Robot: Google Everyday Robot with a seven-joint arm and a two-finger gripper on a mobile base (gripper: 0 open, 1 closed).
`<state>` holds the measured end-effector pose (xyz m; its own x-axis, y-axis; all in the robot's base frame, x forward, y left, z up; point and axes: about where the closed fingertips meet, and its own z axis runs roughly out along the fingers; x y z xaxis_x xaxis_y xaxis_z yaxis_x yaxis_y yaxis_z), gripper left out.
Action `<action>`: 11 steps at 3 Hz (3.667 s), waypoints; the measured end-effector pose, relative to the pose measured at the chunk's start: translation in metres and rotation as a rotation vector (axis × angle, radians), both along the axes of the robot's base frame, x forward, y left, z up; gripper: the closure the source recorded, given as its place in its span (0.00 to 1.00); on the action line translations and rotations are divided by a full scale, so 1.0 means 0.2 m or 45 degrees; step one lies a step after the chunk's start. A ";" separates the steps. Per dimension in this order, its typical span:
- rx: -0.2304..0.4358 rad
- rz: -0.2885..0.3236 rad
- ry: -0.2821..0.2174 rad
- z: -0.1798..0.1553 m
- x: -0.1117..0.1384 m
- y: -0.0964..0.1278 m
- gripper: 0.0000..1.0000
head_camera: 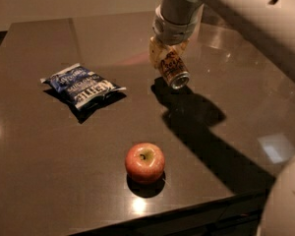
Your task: Place orange can upright
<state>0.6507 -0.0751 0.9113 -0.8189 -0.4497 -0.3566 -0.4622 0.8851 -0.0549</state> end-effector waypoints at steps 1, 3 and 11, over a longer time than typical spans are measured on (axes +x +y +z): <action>0.107 0.139 -0.191 0.10 0.04 -0.02 1.00; 0.293 0.282 -0.487 0.10 0.07 -0.03 1.00; 0.786 0.269 -1.344 0.06 0.26 -0.11 0.74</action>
Offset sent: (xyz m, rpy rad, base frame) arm 0.0280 -0.0076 0.0398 0.2778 -0.4650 0.2194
